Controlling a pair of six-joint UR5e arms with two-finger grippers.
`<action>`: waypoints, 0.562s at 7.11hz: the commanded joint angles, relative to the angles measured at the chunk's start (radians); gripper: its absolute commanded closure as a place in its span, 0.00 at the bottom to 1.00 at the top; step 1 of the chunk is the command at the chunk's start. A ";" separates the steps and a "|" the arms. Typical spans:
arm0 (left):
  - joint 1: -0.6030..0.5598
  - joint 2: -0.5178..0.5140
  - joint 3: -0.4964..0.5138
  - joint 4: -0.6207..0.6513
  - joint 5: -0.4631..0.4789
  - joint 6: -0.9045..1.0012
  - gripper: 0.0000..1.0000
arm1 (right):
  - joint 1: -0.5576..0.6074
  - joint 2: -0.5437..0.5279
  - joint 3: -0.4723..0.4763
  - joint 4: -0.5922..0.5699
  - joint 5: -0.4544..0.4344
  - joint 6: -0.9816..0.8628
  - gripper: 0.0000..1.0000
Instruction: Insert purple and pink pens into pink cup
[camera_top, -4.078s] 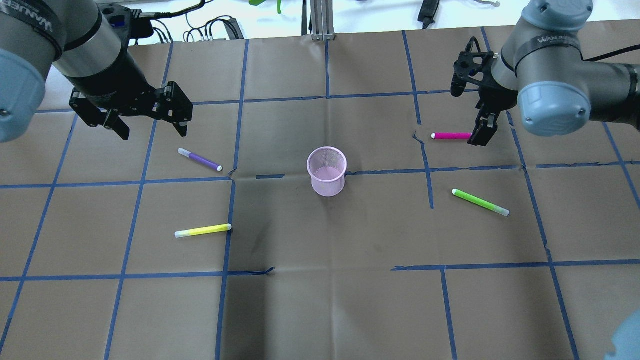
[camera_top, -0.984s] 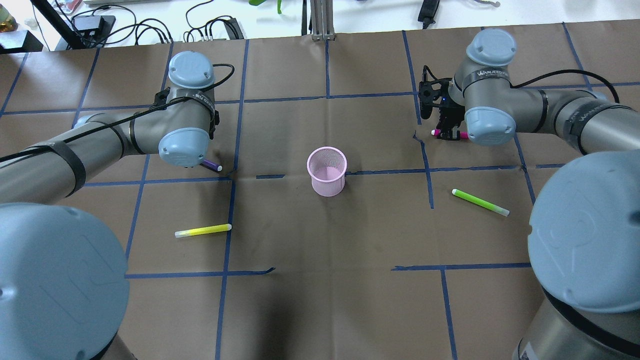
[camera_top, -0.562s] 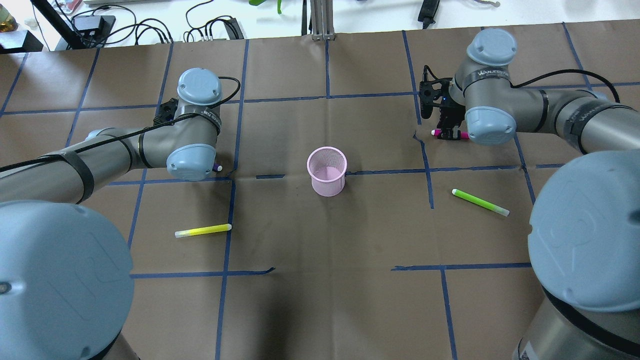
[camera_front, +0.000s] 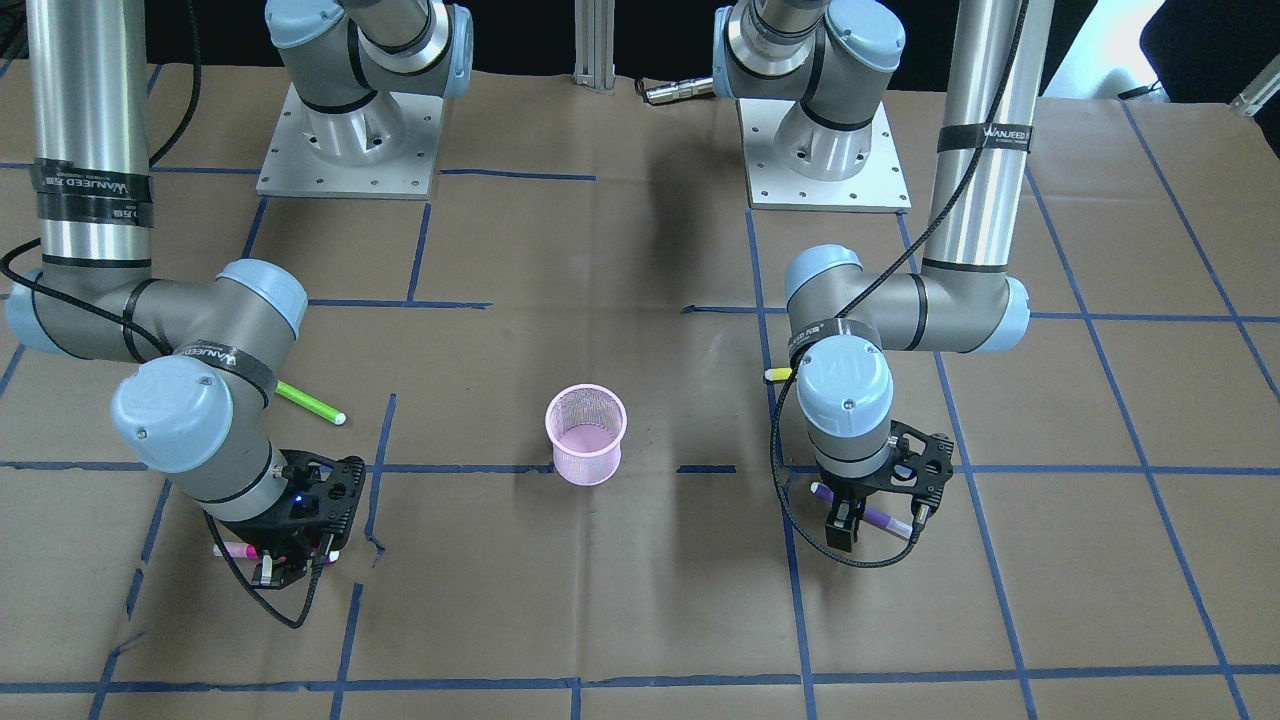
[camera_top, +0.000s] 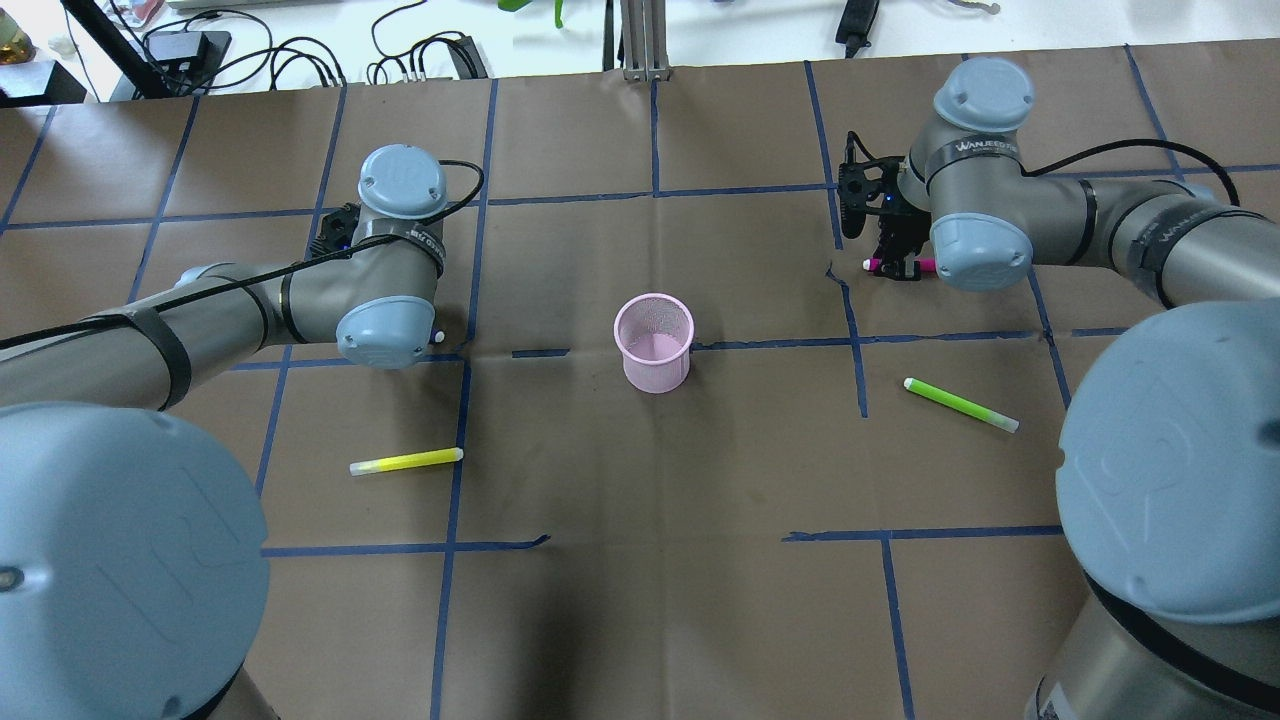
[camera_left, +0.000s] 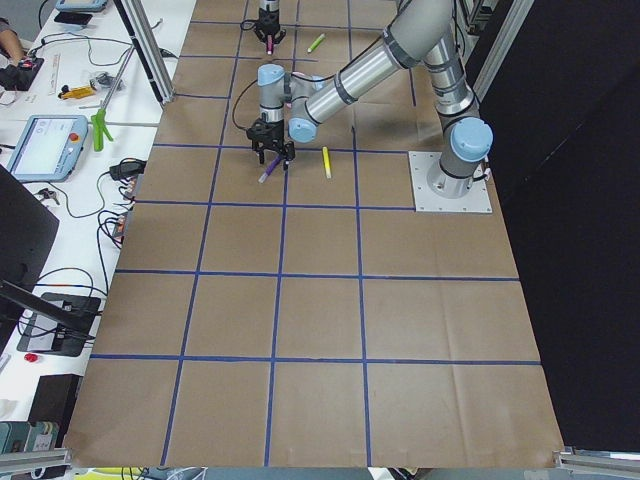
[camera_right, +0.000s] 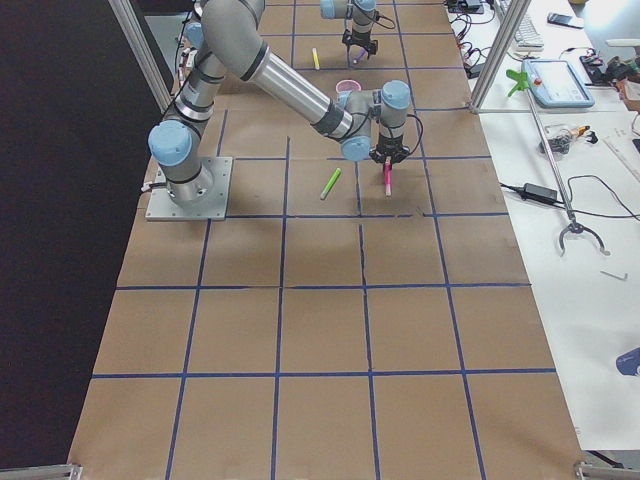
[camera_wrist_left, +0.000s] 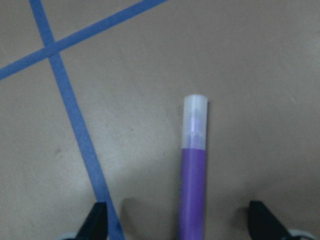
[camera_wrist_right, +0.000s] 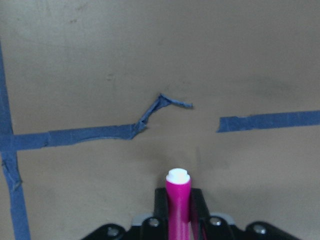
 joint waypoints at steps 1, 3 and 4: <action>0.000 0.007 -0.006 0.068 -0.002 -0.003 0.01 | 0.000 -0.032 -0.011 0.001 0.002 -0.002 0.86; 0.000 0.013 -0.055 0.134 -0.005 0.000 0.01 | 0.002 -0.121 0.003 0.001 0.161 0.004 0.88; 0.001 0.015 -0.065 0.148 -0.004 0.008 0.01 | 0.006 -0.192 0.012 0.002 0.295 0.015 0.88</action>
